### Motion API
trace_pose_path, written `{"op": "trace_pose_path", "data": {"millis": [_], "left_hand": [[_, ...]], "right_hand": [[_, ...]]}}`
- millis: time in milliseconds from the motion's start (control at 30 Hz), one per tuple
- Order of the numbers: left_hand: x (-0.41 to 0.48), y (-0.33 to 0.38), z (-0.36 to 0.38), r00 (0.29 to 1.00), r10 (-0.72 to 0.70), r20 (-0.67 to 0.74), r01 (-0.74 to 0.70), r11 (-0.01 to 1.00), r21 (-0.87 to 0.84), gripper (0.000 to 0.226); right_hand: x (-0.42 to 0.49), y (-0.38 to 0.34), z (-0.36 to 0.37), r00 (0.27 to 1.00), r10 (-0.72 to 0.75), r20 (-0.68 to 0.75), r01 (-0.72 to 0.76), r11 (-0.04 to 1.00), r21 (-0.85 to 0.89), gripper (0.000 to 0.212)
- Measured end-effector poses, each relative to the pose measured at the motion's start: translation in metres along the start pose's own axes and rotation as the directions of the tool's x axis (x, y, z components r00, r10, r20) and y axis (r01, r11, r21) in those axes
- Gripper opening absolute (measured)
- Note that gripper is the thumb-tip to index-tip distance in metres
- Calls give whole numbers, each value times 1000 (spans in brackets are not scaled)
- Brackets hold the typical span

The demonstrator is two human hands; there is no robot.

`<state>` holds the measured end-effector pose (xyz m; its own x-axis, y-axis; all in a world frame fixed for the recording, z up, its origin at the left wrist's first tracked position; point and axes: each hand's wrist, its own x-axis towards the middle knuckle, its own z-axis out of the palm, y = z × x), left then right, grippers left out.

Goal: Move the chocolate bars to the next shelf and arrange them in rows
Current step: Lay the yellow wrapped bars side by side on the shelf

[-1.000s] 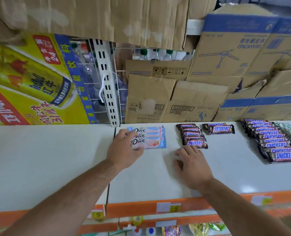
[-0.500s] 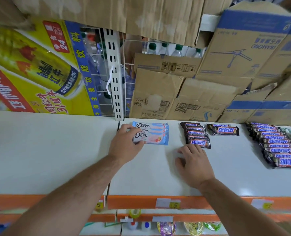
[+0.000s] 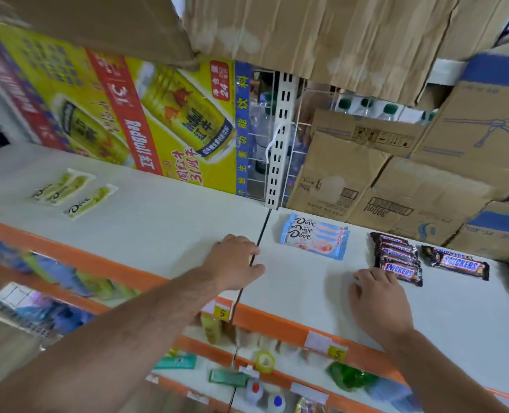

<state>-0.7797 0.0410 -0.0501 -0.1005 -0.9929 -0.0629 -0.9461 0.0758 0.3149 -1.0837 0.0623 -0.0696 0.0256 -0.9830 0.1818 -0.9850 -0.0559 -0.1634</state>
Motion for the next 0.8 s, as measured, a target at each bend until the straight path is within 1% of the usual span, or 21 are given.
{"op": "trace_pose_path", "data": {"millis": [100,167,267,400,567,667,800], "left_hand": [[-11,-21,-16,1000,-22,12,22,1000,-7,48],[-19,-39,-25,999,-46,-8,46,998,-31,47],[-32,-71,-40,995,-87,-45,85,995,-55,44],[-48,-129,-65,989,-130,-77,122,988,-96,43],[-67,-220,-100,981,-167,-96,156,982,-105,41],[-79,-275,-121,974,-192,-116,177,976,-131,40],[-91,-341,-141,959,-238,-152,214,964,-159,36]], "right_hand": [[1,-40,-7,993,-20,121,17,1000,19,26],[2,-76,-9,983,-55,177,40,995,88,32],[6,-133,-7,966,-119,228,79,981,177,33],[18,-211,1,948,-194,252,134,962,237,29],[28,-320,22,938,-243,248,179,950,255,27],[30,-384,33,932,-277,236,211,940,268,29],[36,-455,43,914,-311,262,234,928,289,31]]}}
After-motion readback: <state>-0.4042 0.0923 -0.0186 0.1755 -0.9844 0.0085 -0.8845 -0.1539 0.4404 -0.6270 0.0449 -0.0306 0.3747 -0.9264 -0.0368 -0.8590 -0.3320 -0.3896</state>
